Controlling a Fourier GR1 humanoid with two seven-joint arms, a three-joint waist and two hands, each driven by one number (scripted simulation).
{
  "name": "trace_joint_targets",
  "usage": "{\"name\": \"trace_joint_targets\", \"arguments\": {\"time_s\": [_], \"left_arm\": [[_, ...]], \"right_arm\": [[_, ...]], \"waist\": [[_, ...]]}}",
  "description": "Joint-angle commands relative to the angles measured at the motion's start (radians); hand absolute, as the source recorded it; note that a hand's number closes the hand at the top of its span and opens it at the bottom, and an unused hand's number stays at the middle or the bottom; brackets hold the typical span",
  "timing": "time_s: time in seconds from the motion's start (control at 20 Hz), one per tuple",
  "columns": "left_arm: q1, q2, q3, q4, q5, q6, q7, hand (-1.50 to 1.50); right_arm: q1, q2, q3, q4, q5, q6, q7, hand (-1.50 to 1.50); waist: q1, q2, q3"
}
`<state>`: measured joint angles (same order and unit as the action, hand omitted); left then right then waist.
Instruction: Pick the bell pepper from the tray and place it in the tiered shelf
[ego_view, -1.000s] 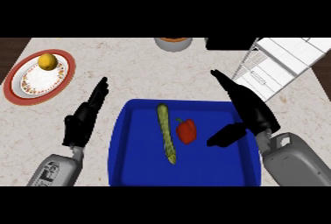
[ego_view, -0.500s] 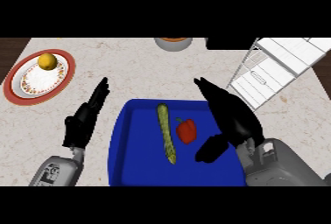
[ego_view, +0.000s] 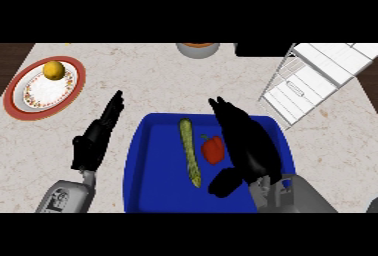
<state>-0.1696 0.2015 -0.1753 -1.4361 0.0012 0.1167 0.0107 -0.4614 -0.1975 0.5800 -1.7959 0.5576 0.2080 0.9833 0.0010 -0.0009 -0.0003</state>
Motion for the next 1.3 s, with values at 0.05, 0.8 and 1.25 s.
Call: {"name": "trace_joint_targets", "arguments": {"time_s": [0.05,0.8,1.25], "left_arm": [[0.006,-0.016,0.038,0.065,-0.019,-0.029,-0.072,0.0],[0.071,-0.069,0.027,-0.091,-0.077,-0.052,0.016,0.0],[-0.029,-0.06,0.114,0.009,-0.083,-0.088,0.011,0.0]], "right_arm": [[0.004,0.044,-0.067,0.026,0.053,0.069,-0.014,-1.5],[0.056,0.196,-0.069,0.16,0.214,0.056,-0.05,-1.5],[0.092,0.189,-0.056,0.285,0.276,0.007,-0.152,-1.5]], "waist": [[-0.001,0.001,0.0],[0.004,0.0,0.0],[0.0,0.001,0.0]]}}
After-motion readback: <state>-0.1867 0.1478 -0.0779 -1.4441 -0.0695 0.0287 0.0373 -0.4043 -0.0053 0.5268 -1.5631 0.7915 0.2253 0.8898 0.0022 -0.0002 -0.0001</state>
